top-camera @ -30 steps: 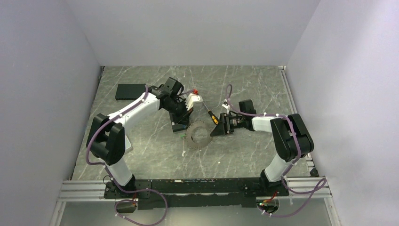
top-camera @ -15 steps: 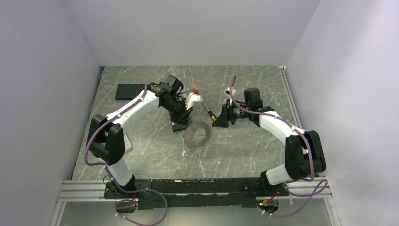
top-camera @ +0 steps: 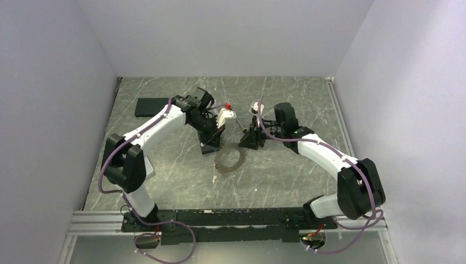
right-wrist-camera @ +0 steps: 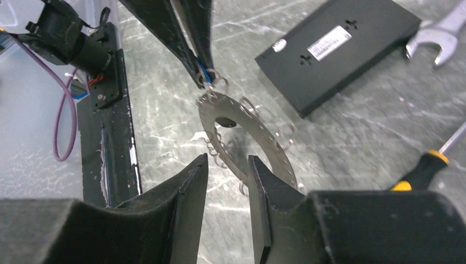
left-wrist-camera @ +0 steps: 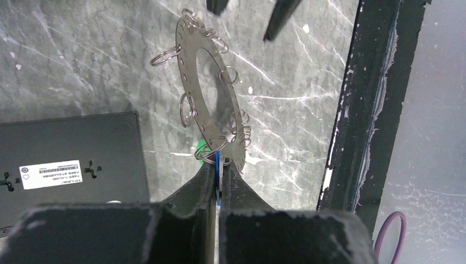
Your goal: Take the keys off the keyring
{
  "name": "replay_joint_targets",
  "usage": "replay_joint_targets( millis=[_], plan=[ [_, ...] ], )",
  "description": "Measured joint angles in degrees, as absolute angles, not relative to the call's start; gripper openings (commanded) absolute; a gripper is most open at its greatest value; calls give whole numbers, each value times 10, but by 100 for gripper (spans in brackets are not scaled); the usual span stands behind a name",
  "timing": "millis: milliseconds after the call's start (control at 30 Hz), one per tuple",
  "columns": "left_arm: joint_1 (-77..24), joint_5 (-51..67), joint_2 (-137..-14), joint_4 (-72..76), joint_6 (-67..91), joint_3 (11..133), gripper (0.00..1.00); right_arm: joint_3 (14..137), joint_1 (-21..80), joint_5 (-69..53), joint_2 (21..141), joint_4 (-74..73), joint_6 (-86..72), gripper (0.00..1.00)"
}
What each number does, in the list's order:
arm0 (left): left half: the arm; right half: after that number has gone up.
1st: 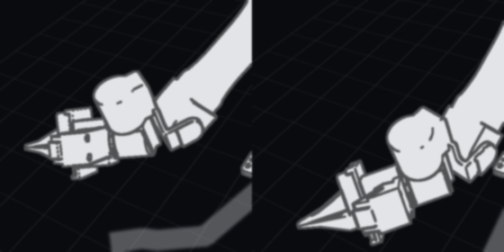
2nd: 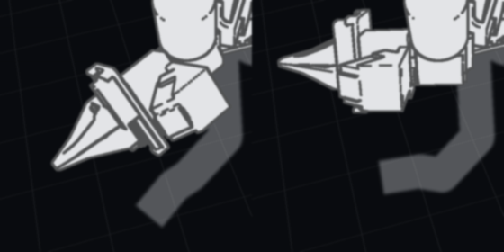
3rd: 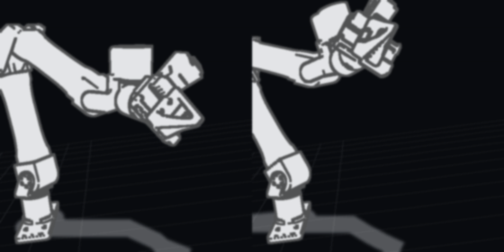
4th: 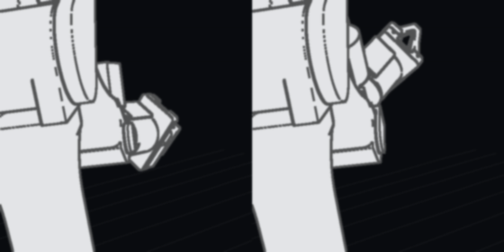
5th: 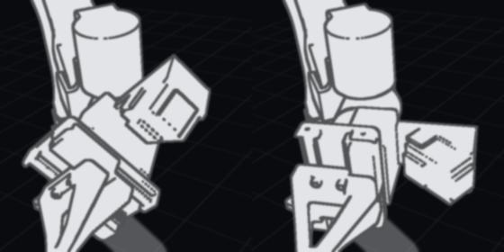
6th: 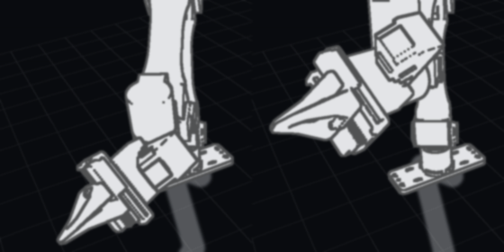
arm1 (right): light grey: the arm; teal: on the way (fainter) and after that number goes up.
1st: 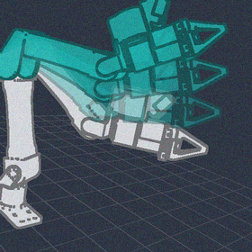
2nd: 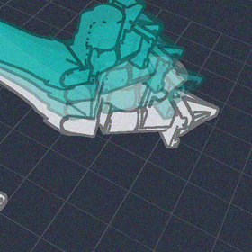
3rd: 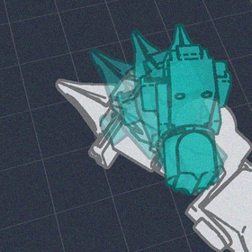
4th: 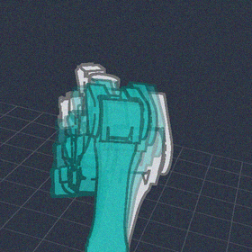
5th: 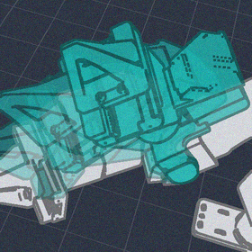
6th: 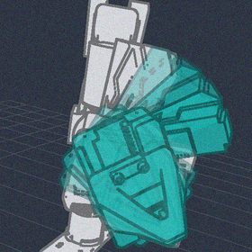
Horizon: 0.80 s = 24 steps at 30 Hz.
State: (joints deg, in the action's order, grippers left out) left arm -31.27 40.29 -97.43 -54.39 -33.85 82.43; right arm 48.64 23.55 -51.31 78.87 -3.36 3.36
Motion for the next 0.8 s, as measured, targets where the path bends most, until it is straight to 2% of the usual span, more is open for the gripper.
replay_joint_targets(
  millis=[367, 800],
  plan=[
    [-313, 429, -974, -547, -332, 827, 0, 484, 323, -472, 801, 44, 24, 33],
    [-312, 437, -974, -571, -320, 836, 0, 468, 356, -409, 806, 118, 65, 32]
  ],
)
